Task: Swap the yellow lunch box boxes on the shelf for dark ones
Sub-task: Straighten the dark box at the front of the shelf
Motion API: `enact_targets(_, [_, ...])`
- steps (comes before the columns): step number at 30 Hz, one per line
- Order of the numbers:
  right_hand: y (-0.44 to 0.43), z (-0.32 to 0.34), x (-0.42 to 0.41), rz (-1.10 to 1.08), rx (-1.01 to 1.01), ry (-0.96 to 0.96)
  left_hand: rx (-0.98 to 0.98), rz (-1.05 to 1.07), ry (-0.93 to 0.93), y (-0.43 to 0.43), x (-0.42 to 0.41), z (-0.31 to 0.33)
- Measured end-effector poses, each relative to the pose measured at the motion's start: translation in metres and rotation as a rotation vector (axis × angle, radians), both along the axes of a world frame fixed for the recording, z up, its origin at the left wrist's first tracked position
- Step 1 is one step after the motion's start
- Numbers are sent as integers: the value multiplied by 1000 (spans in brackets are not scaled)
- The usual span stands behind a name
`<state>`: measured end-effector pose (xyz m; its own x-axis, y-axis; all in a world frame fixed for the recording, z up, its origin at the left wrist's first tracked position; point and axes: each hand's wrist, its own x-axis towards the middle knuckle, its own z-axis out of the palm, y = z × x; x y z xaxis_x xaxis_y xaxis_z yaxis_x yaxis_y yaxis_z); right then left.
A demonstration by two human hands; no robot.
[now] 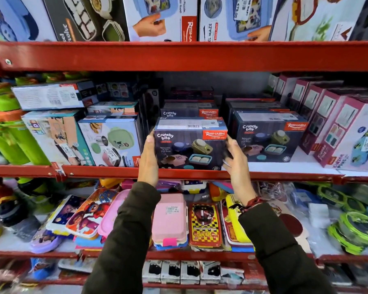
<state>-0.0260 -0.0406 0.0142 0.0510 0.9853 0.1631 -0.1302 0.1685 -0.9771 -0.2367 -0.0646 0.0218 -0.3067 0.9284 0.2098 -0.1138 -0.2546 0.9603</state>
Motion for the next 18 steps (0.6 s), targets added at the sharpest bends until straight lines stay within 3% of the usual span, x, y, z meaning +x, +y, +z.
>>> enact_targets(8, [-8, -2, 2, 11, 6, -44, 2, 51, 101, -6, 3, 0])
enact_targets(15, [-23, -7, 34, -134, 88, 20, 270, 515, 88, -22, 43, -13])
enact_targets(18, [-23, -6, 61, -178, 100, 29, 334, 532, 112, -26, 79, -8])
